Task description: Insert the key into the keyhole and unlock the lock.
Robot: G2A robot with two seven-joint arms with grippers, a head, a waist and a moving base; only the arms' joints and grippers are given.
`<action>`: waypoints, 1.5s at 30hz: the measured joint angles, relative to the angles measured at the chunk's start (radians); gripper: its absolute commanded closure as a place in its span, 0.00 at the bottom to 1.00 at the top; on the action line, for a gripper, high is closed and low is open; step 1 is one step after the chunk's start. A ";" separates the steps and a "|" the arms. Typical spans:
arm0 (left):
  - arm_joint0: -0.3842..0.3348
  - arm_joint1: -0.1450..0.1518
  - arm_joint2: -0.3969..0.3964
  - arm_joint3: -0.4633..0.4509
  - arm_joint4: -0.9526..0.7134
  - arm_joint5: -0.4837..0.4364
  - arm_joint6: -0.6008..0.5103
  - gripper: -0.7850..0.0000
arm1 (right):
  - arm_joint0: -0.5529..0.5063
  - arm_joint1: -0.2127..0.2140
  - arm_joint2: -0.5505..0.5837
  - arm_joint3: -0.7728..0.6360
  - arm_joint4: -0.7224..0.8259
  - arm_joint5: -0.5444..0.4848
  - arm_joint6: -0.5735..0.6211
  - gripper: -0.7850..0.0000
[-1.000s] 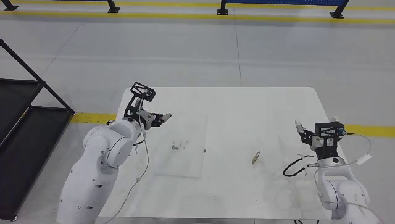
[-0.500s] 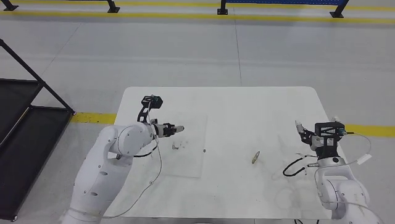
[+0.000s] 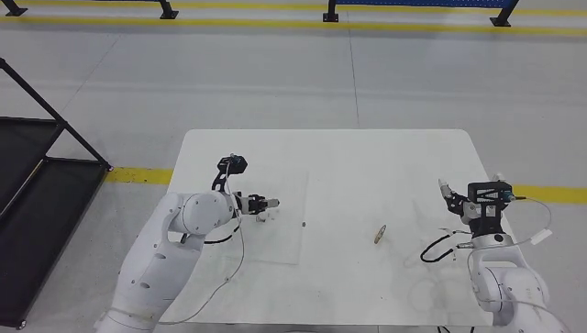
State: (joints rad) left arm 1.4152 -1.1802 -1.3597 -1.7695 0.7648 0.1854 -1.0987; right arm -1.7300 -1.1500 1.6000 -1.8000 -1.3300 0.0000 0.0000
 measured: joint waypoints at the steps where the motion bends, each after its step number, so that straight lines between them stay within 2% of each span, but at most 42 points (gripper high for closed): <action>1: 0.001 0.001 0.000 0.004 -0.001 -0.008 0.002 0.31 | 0.000 0.000 0.000 0.000 0.000 0.000 0.000 0.00; 5: 0.002 0.004 0.001 0.017 -0.011 -0.035 -0.004 0.49 | 0.000 0.000 0.000 0.000 0.000 0.000 0.000 0.00; 16: 0.004 0.012 0.022 0.047 -0.010 -0.079 -0.010 0.61 | 0.000 0.000 0.000 0.000 0.000 0.000 0.000 0.00; 31: 0.008 0.021 0.033 0.062 -0.037 -0.088 -0.027 0.69 | 0.000 0.000 0.000 0.000 0.000 0.000 0.000 0.00; 34: 0.008 0.023 0.034 0.063 -0.033 -0.085 -0.032 0.81 | 0.000 0.000 0.000 0.000 0.000 0.000 0.000 0.00; 35: 0.008 0.024 0.034 0.063 -0.034 -0.083 -0.033 0.93 | 0.000 0.000 0.000 0.000 0.000 0.000 0.000 0.00; 36: 0.008 0.025 0.035 0.062 -0.034 -0.081 -0.034 1.00 | 0.000 0.000 0.000 0.000 0.000 0.000 0.000 0.00; 45: 0.012 0.032 0.032 0.041 -0.032 -0.066 -0.052 1.00 | 0.000 0.000 0.000 0.000 0.000 0.000 0.000 0.00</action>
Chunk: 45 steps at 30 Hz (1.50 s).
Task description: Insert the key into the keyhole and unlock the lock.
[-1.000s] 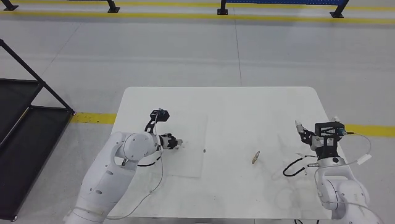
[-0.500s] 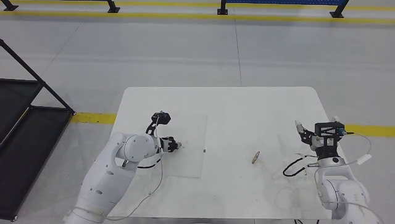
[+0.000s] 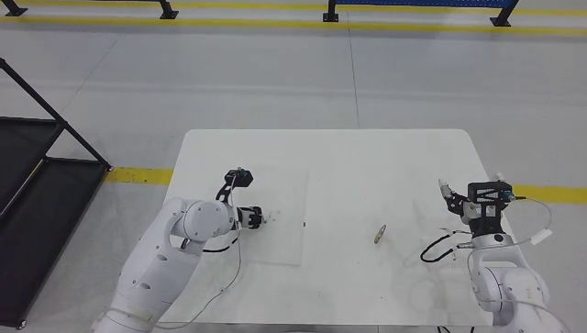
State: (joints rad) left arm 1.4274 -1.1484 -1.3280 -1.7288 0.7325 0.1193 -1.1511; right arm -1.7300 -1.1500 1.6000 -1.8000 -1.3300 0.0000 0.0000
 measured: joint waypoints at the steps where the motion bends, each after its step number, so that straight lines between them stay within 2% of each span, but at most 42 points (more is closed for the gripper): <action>1: 0.002 0.001 -0.003 -0.008 0.004 0.003 -0.003 1.00 | 0.000 0.000 0.000 0.000 0.000 0.000 0.000 0.00; 8: 0.042 0.016 -0.048 -0.101 0.052 0.036 -0.040 1.00 | 0.000 0.000 0.000 0.000 0.000 0.000 0.000 0.00; 11: 0.070 0.021 -0.091 -0.160 0.026 0.030 -0.018 1.00 | 0.000 0.000 0.000 0.000 0.000 0.000 0.000 0.00; 15: 0.137 0.024 -0.191 -0.237 -0.116 -0.035 0.096 1.00 | 0.000 0.000 0.000 0.000 0.000 0.000 0.000 0.00; 20: 0.220 0.028 -0.319 -0.253 -0.335 -0.168 0.186 1.00 | 0.000 0.000 0.000 0.000 0.000 0.000 0.000 0.00; 23: 0.249 0.031 -0.388 -0.226 -0.487 -0.276 0.193 1.00 | 0.000 0.000 0.000 0.000 0.000 0.000 0.000 0.00; 26: 0.250 0.036 -0.441 -0.164 -0.650 -0.382 0.152 1.00 | 0.000 0.000 0.000 0.000 0.000 0.000 0.000 0.00; 29: 0.222 0.043 -0.462 -0.087 -0.812 -0.470 0.062 1.00 | 0.000 0.000 0.000 0.000 0.000 0.000 0.000 0.00; 33: 0.127 0.059 -0.464 0.061 -0.998 -0.546 -0.132 1.00 | 0.000 0.000 0.000 0.000 0.000 0.000 0.000 0.00; 35: 0.064 0.067 -0.457 0.142 -1.054 -0.561 -0.209 1.00 | 0.000 0.000 0.000 0.000 0.000 0.000 0.000 0.00; 37: -0.012 0.076 -0.432 0.219 -1.123 -0.529 -0.270 1.00 | 0.000 0.000 0.000 0.000 0.000 0.000 0.000 0.00; 39: -0.058 0.082 -0.418 0.258 -1.165 -0.497 -0.294 1.00 | 0.000 0.000 0.000 0.000 0.000 0.000 0.000 0.00; 45: -0.051 0.082 -0.419 0.255 -1.161 -0.497 -0.292 1.00 | 0.000 0.000 0.000 0.000 0.000 0.000 0.000 0.00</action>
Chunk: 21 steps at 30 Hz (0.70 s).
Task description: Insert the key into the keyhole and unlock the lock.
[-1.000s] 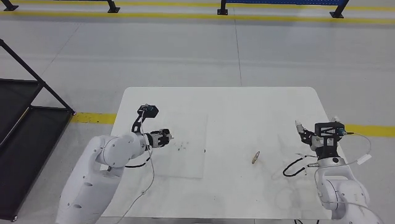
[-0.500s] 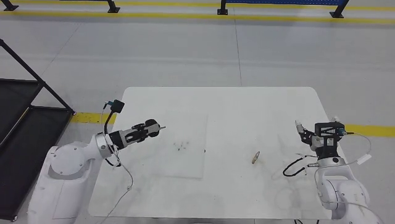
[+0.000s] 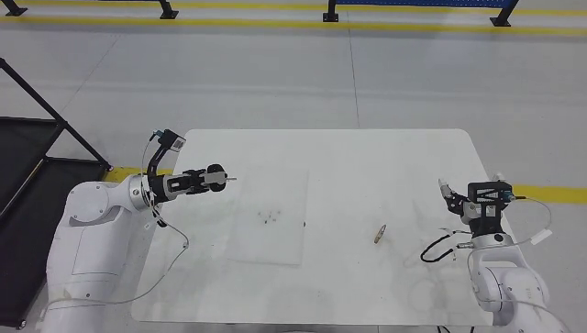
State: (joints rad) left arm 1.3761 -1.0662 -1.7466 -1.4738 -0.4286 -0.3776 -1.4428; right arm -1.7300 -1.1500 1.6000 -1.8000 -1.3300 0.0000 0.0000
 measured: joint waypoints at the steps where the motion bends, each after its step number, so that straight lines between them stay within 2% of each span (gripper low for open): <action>1: 0.000 0.000 0.000 0.000 0.000 0.000 0.000 1.00 | 0.000 0.000 0.000 0.000 0.000 0.000 0.000 0.00; 14: 0.000 0.000 0.000 0.000 0.000 0.000 0.000 1.00 | 0.001 -0.001 -0.009 -0.007 0.003 -0.012 0.004 0.00; 21: 0.000 0.000 0.000 0.000 0.000 0.000 0.000 1.00 | -0.007 -0.006 -0.101 -0.151 -0.076 -0.032 0.175 0.00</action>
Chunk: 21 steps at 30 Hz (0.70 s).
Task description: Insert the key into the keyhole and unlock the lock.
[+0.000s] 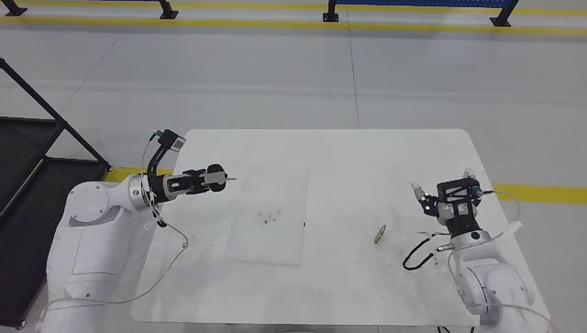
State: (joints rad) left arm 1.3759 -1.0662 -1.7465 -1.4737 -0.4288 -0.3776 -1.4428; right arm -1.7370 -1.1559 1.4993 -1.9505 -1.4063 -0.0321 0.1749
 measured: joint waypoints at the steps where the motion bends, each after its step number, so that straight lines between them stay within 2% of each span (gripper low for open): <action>1: 0.000 0.000 0.000 0.000 0.000 0.000 0.000 1.00 | -0.003 0.000 -0.008 -0.023 -0.010 -0.004 0.031 0.00; 6: 0.000 0.000 0.000 0.000 0.000 0.000 0.000 1.00 | -0.006 -0.002 -0.050 -0.166 0.004 -0.029 0.257 0.00; 11: 0.000 0.000 0.000 0.000 0.000 0.000 0.000 1.00 | 0.038 -0.009 -0.119 -0.246 0.030 -0.025 0.477 0.00; 16: 0.000 0.000 0.000 0.000 0.000 0.000 0.000 1.00 | 0.141 -0.022 -0.181 -0.274 0.111 0.058 0.742 0.00; 21: 0.000 0.000 0.000 0.000 0.000 0.000 0.000 1.00 | 0.264 -0.038 -0.251 -0.247 0.087 0.208 0.979 0.00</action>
State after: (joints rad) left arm 1.3759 -1.0662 -1.7465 -1.4737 -0.4288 -0.3776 -1.4428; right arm -1.4734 -1.1940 1.2480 -2.1973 -1.3188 0.1757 1.1536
